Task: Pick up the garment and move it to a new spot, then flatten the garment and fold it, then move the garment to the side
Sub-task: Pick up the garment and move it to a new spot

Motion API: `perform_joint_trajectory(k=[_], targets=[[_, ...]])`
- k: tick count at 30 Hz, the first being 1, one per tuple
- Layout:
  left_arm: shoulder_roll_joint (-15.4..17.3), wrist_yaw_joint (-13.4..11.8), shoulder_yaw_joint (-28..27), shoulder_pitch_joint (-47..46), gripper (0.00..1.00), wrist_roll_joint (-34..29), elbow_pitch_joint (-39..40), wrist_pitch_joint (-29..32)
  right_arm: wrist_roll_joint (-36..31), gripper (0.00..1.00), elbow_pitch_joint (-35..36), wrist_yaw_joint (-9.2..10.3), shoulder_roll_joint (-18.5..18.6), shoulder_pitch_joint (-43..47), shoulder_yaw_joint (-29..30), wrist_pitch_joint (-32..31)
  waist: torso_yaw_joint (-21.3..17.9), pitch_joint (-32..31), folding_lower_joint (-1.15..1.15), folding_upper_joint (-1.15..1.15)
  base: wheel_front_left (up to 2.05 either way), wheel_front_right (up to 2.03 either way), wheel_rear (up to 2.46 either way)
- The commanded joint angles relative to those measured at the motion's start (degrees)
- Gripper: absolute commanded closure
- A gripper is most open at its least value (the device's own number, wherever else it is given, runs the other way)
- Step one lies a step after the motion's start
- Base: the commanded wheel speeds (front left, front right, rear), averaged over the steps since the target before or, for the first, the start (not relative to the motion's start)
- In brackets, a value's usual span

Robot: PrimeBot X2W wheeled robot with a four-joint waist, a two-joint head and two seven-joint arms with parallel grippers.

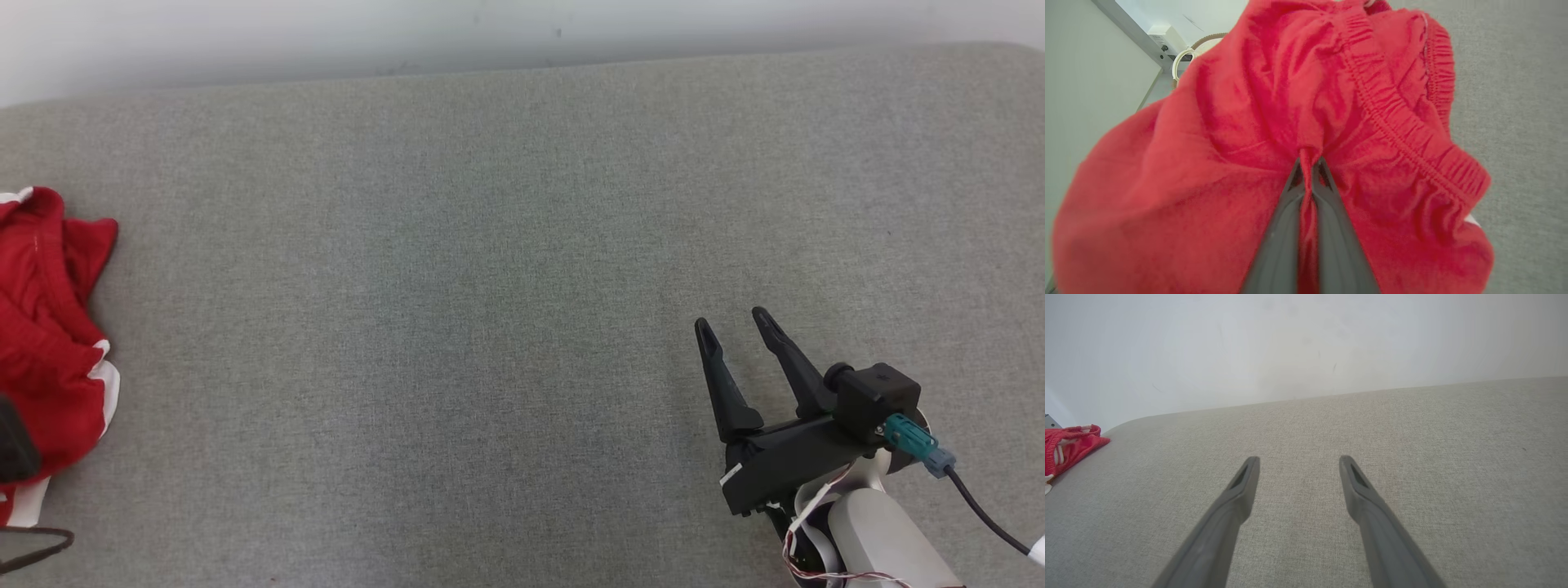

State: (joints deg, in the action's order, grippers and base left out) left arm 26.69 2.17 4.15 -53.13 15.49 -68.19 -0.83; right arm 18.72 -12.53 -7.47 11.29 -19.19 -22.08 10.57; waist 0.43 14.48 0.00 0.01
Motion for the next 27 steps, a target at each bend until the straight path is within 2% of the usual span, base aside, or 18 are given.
perform_joint_trajectory(k=[1, 15, 27], targets=[[0.6, -0.2, 0.2, -0.4, 1.0, -0.2, -0.3, -0.6, -0.2, 0.0, -0.1, -0.04, 0.2, 0.2, 0.0, -0.1, 0.1, -0.3, 0.0, -0.01, 0.0, 0.0, 0.0], [0.8, 1.1, 4.1, -7.2, 1.0, -3.0, 5.8, -9.6, -0.3, 0.0, -1.1, -0.04, -1.0, 1.8, 0.6, 0.7, 0.9, -4.0, 0.0, -0.01, 0.0, 0.0, 0.0], [-1.3, 2.6, 8.7, -10.8, 1.0, -4.7, 17.3, -9.8, 0.4, 0.0, -2.5, -0.04, -2.2, 2.8, 0.6, 2.0, -1.6, -7.0, 0.0, -0.01, 0.0, 0.0, 0.0]])
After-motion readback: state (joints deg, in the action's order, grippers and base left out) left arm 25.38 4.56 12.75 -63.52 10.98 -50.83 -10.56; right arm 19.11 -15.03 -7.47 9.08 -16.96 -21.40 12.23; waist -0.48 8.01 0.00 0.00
